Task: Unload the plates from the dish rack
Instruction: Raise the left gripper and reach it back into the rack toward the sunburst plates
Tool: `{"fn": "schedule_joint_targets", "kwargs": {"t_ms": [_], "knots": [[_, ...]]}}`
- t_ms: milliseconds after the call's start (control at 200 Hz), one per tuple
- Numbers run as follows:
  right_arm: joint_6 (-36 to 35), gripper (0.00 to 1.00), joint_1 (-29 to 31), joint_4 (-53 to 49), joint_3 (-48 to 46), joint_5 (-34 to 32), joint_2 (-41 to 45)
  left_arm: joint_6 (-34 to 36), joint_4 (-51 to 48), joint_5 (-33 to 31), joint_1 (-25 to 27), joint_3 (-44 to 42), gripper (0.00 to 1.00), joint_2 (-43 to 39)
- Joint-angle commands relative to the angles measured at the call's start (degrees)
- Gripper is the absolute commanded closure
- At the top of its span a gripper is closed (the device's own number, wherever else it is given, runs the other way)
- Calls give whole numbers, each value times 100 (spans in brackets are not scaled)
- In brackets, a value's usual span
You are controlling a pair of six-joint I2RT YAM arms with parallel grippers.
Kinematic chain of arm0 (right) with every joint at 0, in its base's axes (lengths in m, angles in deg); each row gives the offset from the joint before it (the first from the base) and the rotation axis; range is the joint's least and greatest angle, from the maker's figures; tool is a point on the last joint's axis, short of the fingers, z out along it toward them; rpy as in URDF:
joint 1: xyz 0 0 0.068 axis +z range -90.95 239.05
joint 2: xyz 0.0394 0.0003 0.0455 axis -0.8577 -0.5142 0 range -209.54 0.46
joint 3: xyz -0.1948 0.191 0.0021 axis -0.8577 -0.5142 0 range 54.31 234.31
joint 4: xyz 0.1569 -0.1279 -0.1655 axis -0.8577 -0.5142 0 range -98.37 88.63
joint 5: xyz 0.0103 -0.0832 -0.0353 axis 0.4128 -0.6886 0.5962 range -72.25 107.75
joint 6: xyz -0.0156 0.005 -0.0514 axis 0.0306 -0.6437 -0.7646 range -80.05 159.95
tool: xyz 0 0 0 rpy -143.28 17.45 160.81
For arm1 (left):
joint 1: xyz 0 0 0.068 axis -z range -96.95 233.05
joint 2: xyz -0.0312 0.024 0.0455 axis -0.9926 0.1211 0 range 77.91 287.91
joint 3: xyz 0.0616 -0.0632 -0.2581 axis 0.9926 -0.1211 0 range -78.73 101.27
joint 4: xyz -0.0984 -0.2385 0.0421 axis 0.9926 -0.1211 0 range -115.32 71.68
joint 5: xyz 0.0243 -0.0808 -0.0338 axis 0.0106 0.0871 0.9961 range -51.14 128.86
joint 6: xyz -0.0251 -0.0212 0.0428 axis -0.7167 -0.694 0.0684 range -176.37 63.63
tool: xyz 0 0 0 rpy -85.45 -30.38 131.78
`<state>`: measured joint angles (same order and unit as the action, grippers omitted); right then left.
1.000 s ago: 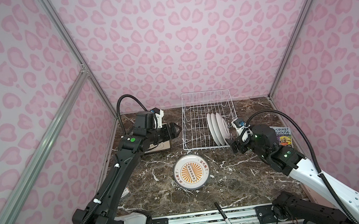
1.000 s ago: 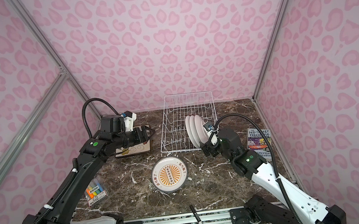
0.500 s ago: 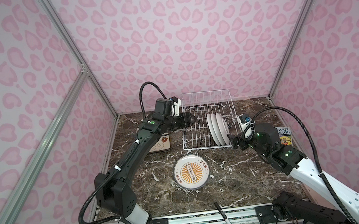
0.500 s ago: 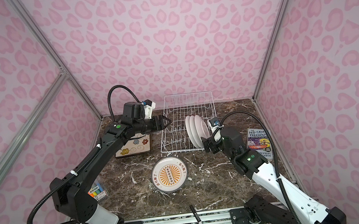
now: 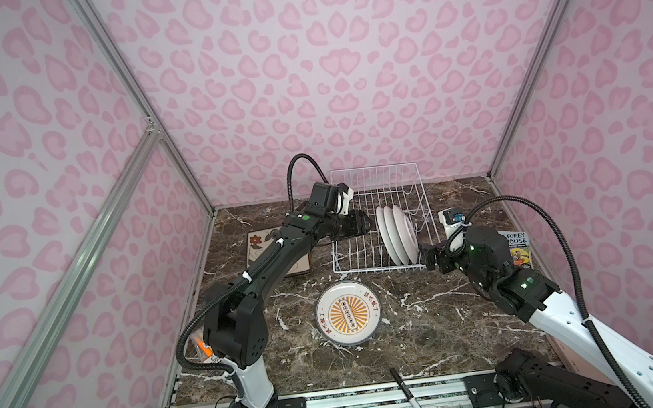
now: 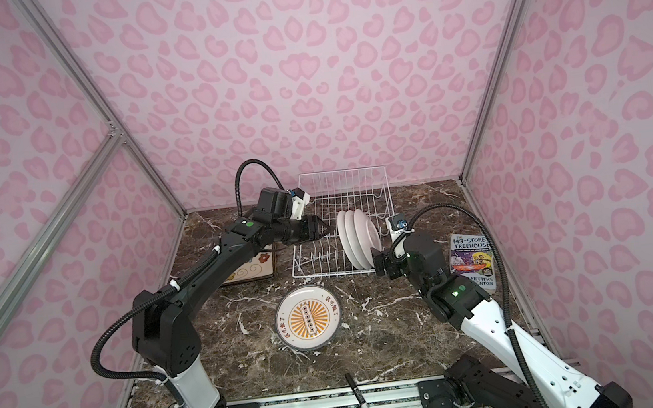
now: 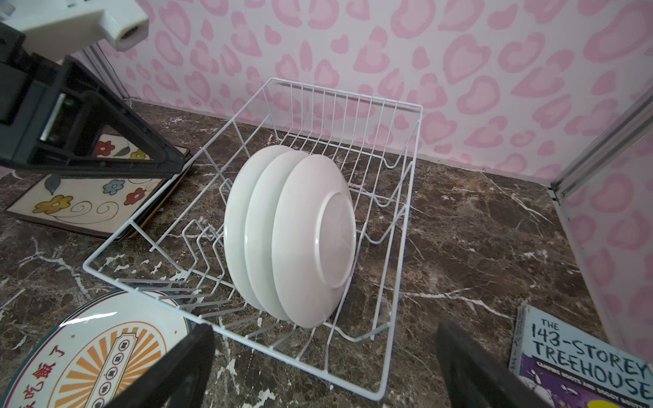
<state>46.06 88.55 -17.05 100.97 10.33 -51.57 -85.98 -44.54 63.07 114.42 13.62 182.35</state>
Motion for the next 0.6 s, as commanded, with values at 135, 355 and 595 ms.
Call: {"fn": "schedule_joint_targets", "kwargs": {"t_ms": [135, 355, 595], "knots": [[223, 1, 4, 206, -24, -71, 38, -150, 385, 184, 35, 158, 46, 350], [219, 1, 1, 291, -93, -120, 88, -221, 482, 377, 105, 319, 46, 595], [209, 1, -1, 314, -59, -102, 0, -230, 476, 358, 125, 421, 50, 813]]}}
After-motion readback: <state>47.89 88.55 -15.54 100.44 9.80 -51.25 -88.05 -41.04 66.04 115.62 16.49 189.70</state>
